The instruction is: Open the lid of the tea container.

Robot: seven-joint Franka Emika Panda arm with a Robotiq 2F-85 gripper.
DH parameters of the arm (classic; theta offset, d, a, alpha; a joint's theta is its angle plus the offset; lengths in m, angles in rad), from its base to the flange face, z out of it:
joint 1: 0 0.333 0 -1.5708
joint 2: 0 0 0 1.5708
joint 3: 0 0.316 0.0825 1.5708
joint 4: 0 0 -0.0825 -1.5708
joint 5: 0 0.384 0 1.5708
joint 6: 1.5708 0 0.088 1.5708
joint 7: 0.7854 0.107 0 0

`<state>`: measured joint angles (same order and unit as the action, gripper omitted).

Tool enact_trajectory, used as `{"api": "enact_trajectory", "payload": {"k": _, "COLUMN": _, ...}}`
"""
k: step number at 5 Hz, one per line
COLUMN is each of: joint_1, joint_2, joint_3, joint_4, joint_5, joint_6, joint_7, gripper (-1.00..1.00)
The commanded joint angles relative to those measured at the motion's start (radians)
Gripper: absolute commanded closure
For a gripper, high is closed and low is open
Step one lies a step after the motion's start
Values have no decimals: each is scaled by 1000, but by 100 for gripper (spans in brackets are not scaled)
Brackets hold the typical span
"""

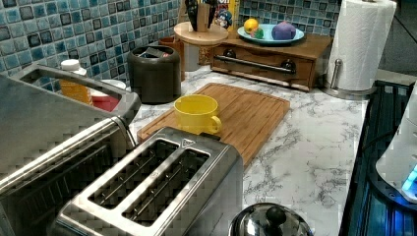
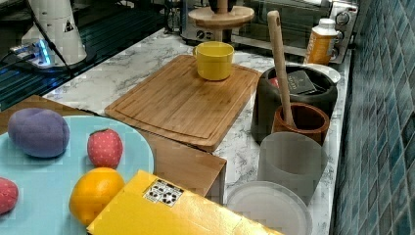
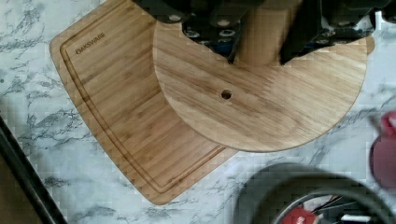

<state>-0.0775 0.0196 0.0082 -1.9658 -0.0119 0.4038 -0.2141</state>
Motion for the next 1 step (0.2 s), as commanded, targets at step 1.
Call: {"api": "enact_trajectory", "payload": {"k": 1, "joint_1": 28, "joint_2": -128, "joint_3": 30, "joint_4": 181, "joint_5": -23, "joint_6": -40, "joint_7": -100, "gripper": 100}}
